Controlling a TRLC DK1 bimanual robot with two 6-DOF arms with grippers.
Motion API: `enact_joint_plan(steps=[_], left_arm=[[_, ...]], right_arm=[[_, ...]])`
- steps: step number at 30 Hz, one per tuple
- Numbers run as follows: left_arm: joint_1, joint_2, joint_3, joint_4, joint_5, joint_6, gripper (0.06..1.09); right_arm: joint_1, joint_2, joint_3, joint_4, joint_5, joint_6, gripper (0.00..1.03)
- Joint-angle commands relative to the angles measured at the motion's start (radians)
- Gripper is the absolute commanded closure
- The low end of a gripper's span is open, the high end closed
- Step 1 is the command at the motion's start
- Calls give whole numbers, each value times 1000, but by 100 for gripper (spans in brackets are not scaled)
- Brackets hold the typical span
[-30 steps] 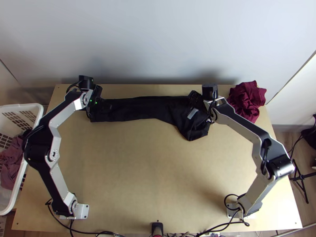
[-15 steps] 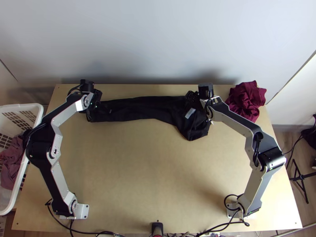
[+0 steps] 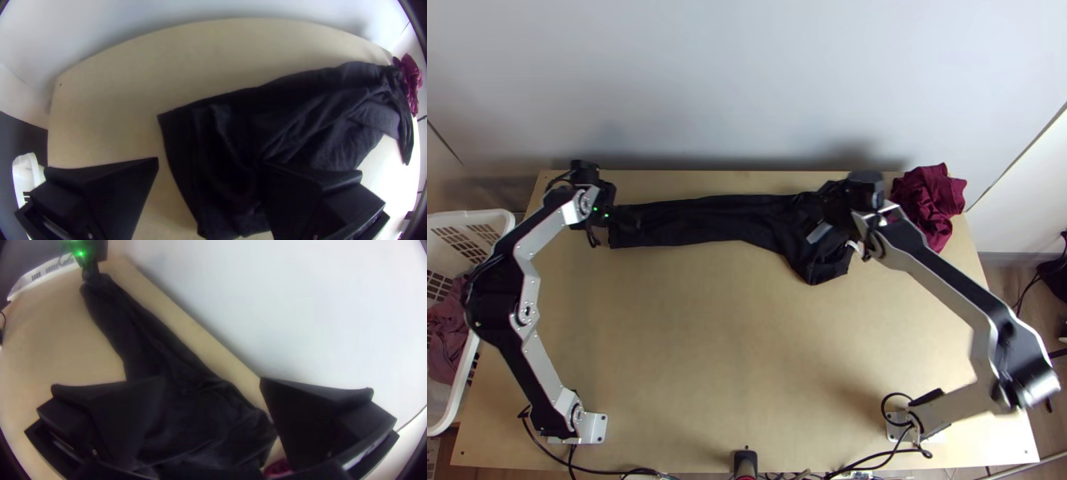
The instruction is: Fold the t-shirt
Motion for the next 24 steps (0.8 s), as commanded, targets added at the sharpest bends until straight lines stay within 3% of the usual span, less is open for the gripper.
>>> enact_joint_plan(steps=[1, 5, 10, 17, 24], left_arm=[[63, -84, -19, -26, 94, -36, 10], [119, -89, 14, -122, 317, -123, 10], [127, -54, 24, -163, 337, -168, 10], [161, -34, 39, -227, 456, -256, 10], [161, 9, -15, -171, 458, -266, 10]], right_arm=[[45, -237, -34, -91, 21, 43, 4], [61, -308, -45, -134, 60, 34, 4], [71, -354, -74, -161, 98, -17, 4], [154, -366, -69, -171, 189, -20, 4], [254, -345, -19, -170, 275, -43, 4]])
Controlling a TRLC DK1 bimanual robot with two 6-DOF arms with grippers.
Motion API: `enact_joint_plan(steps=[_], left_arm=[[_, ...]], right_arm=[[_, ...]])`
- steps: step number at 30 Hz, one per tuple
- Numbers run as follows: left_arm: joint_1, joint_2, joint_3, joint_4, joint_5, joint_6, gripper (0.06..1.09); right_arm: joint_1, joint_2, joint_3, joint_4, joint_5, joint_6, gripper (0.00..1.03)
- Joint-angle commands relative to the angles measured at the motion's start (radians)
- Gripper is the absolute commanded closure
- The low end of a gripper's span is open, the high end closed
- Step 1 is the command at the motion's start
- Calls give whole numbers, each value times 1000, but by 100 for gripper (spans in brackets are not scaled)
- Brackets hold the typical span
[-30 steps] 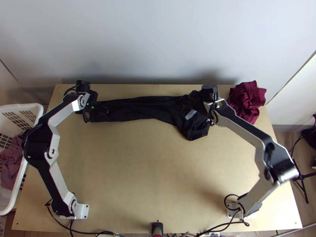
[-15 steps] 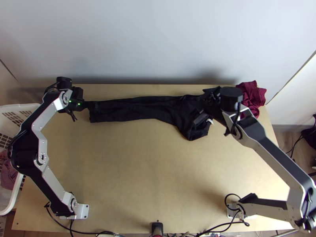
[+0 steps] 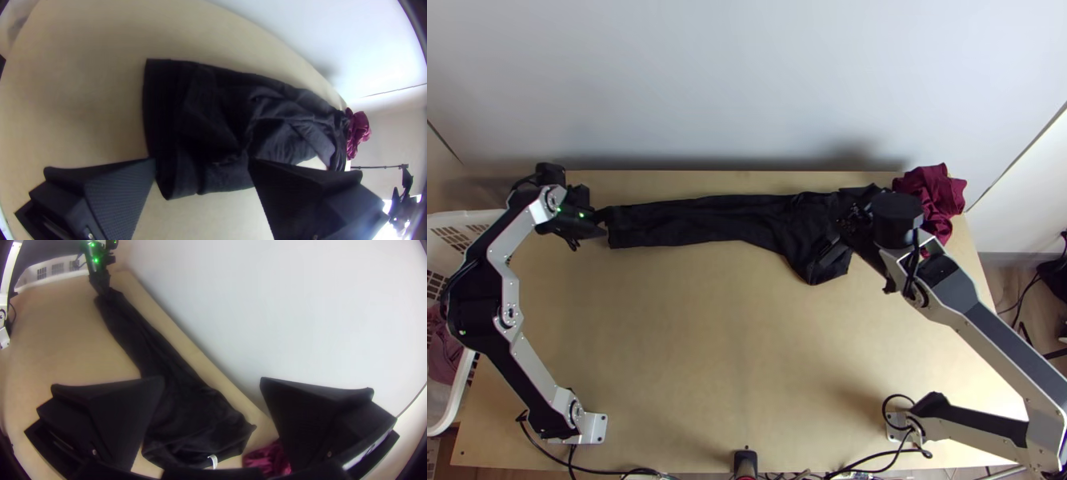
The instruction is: Fold the t-shirt
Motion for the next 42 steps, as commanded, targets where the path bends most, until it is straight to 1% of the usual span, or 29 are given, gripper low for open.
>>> enact_joint_plan(steps=[1, 8, 14, 17, 28, 30, 33, 35, 36, 37, 39, 40, 42], left_arm=[[12, 48, -10, 21, 33, -26, 10], [53, 59, 10, 78, 31, -11, 10], [44, 100, 49, 102, 31, -23, 10], [38, 117, 65, 102, 31, -25, 10], [-19, 185, 108, 94, 33, -66, 10], [-27, 186, 118, 81, 54, -68, 10], [-41, 186, 118, 45, 122, -77, 10], [-59, 186, 107, 22, 131, -64, 11], [-67, 183, 96, 21, 131, -60, 13], [-68, 177, 79, 27, 132, -57, 22], [-70, 174, 70, 32, 140, -58, 46], [-70, 172, 64, 33, 151, -55, 60], [-70, 160, 52, 47, 165, -52, 96]], right_arm=[[87, 7, 49, -1, 85, -29, 4], [108, 10, 110, -56, 122, -33, 4], [119, 16, 127, -56, 131, -33, 5], [134, 18, 138, -58, 146, -33, 5], [129, 12, 179, -104, 174, -57, 5], [126, 7, 176, -108, 180, -63, 5], [117, 4, 167, -108, 182, -68, 5], [111, 6, 165, -108, 182, -71, 5], [110, 6, 165, -108, 182, -71, 5], [110, 7, 164, -107, 182, -71, 5], [110, 6, 161, -107, 182, -69, 5], [110, 6, 156, -107, 183, -69, 5], [102, 3, 147, -107, 183, -71, 5]])
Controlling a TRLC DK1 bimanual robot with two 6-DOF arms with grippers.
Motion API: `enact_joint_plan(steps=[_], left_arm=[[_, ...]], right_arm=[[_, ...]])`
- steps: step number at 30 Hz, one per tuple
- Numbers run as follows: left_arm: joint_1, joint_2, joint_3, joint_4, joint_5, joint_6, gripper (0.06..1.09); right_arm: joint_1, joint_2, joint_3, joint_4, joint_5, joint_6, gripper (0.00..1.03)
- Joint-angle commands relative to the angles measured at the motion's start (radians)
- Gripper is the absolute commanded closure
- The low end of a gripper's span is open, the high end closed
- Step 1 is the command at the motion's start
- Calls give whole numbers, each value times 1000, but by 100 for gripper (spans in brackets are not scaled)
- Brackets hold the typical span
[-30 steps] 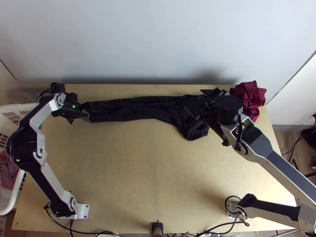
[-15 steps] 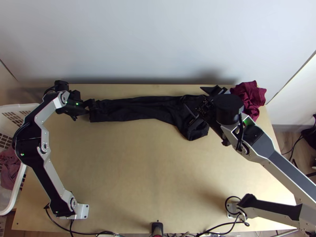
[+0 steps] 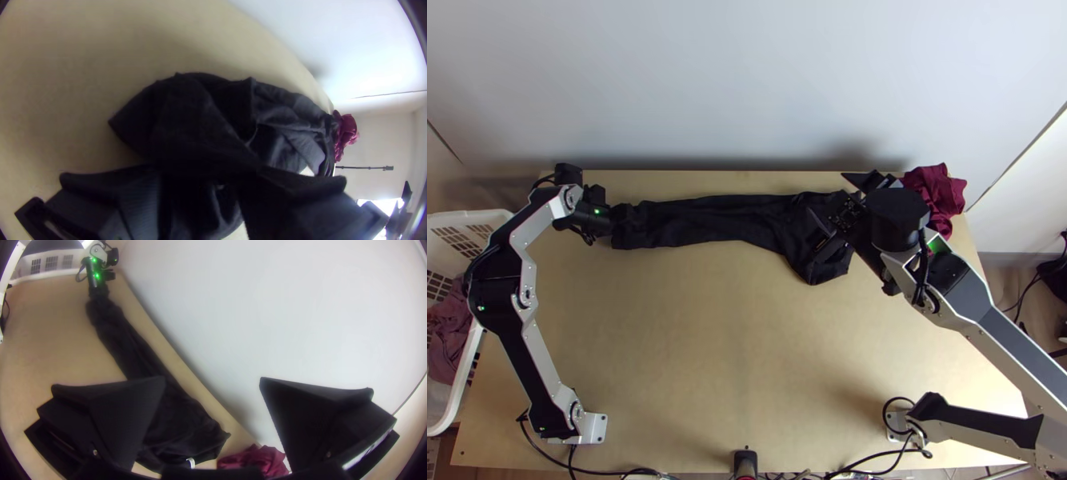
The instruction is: Fold the t-shirt
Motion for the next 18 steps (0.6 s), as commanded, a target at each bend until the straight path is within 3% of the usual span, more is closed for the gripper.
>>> enact_joint_plan(steps=[1, 11, 18], left_arm=[[-16, -25, -35, 1, 41, 8, 103], [136, -227, -139, 16, 92, -2, 104], [288, -342, -223, -105, 103, 144, 104]], right_arm=[[-16, -5, -17, -2, 2, -1, 5], [-18, -31, -36, 6, 5, 7, 5], [-10, -42, -62, 32, 9, 13, 5]])
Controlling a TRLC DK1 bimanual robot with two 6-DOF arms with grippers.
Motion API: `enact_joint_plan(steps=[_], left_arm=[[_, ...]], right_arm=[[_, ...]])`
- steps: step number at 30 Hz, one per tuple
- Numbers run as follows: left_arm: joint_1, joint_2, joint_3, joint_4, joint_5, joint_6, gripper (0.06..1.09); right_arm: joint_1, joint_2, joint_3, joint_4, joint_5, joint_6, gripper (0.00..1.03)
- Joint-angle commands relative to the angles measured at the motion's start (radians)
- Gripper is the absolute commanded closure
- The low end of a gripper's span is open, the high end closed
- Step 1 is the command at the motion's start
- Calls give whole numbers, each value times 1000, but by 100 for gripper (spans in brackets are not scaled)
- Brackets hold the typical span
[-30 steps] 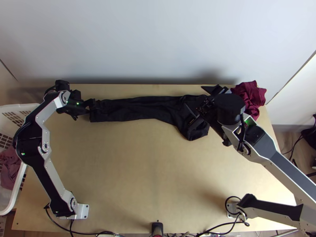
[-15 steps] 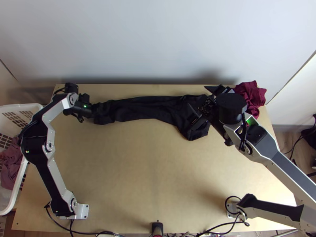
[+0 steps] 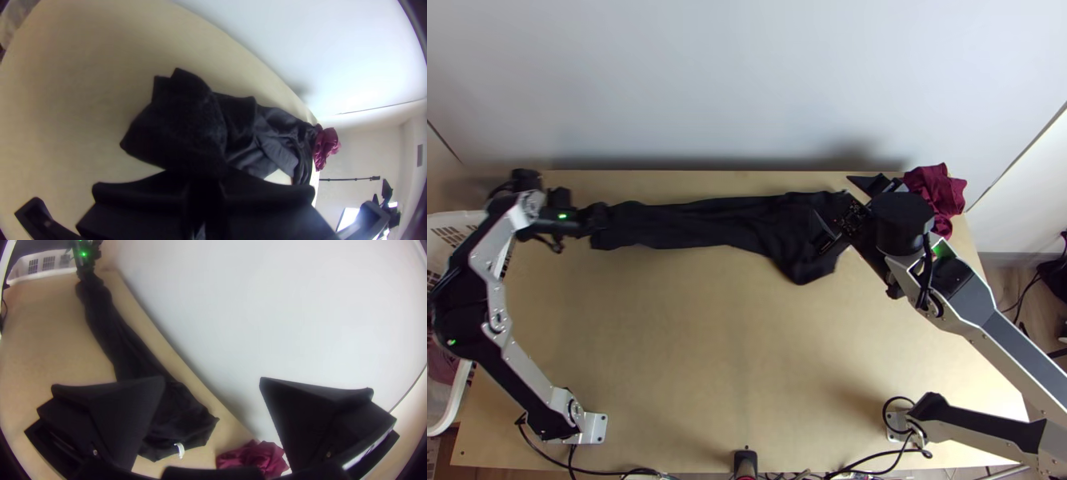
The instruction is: Fold the t-shirt
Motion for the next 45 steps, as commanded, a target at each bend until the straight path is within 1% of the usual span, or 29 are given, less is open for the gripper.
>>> enact_joint_plan(steps=[1, 7, 10, 13, 19, 23, 26, 37, 42, 45], left_arm=[[139, -138, -107, -81, 14, 120, 104], [210, -232, -190, -185, 17, 232, 104], [203, -267, -197, -187, 17, 232, 104], [154, -293, -171, -201, 16, 215, 104], [-11, -293, -55, -218, -15, 119, 104], [-128, -256, 41, -218, -45, 45, 104], [-197, -223, 97, -218, -68, 13, 104], [-413, -54, 254, -190, -125, -111, 104], [-504, 40, 386, -190, -128, -185, 104], [-564, 126, 504, -190, -130, -242, 104]], right_arm=[[4, -9, -23, 24, 1, 8, 5], [7, -11, -36, 39, 1, 17, 5], [7, -16, -51, 53, 1, 20, 5], [10, -25, -69, 62, 3, 31, 5], [27, -40, -106, 85, 18, 48, 5], [35, -40, -114, 95, 24, 51, 5], [35, -40, -112, 96, 27, 51, 5], [35, -40, -123, 113, 35, 53, 5], [30, -42, -129, 112, 46, 51, 5], [26, -45, -138, 110, 50, 51, 5]])
